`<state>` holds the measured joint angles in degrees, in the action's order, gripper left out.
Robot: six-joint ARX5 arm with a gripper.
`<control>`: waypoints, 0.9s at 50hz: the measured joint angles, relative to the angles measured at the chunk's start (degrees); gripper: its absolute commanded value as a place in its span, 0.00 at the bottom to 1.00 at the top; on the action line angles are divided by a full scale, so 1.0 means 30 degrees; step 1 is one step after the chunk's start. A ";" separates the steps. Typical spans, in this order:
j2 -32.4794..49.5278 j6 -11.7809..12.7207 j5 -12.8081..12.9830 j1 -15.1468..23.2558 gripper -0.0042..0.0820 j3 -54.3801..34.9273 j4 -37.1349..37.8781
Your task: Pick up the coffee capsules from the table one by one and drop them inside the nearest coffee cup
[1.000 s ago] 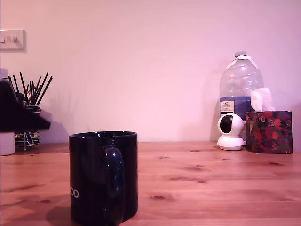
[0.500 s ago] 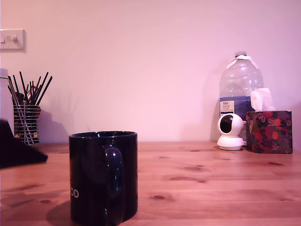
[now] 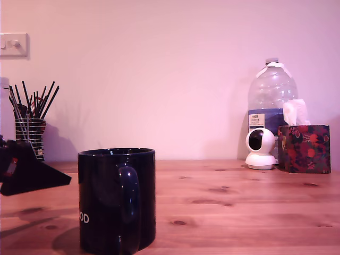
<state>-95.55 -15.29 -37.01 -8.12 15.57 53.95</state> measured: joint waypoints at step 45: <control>-0.4743 0.0007 -0.1005 -0.1501 0.65 0.4284 0.0466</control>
<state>-109.78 -15.27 -40.03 -12.62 28.42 55.35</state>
